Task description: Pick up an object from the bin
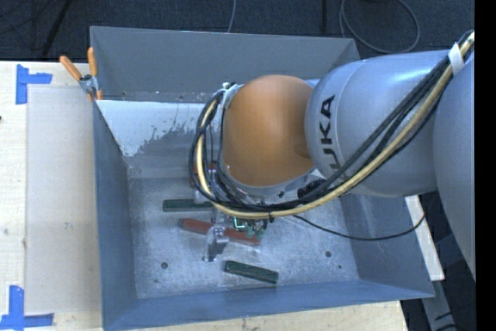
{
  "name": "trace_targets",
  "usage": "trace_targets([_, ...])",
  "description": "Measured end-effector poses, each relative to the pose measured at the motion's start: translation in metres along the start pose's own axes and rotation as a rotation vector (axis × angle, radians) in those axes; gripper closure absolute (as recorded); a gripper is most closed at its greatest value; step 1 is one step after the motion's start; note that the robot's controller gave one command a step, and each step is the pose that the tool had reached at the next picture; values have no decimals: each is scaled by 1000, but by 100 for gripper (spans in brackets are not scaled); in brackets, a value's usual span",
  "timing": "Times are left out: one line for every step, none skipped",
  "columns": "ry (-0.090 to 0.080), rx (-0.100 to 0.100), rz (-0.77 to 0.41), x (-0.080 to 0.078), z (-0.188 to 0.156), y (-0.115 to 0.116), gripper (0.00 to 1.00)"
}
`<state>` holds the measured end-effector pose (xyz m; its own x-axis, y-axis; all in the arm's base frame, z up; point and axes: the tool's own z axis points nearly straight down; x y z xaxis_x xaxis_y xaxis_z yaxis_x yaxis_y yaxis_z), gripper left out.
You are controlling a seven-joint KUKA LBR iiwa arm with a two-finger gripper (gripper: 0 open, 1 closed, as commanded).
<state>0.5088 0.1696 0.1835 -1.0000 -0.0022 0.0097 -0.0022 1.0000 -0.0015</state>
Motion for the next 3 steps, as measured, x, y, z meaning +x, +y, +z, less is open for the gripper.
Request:
trace_targets([-7,-1,3,-2,-3,-1,0])
trace_targets([-15,-6,-138,-64,104,-25,100])
trace_targets([-15,-6,-138,-64,104,-25,100])
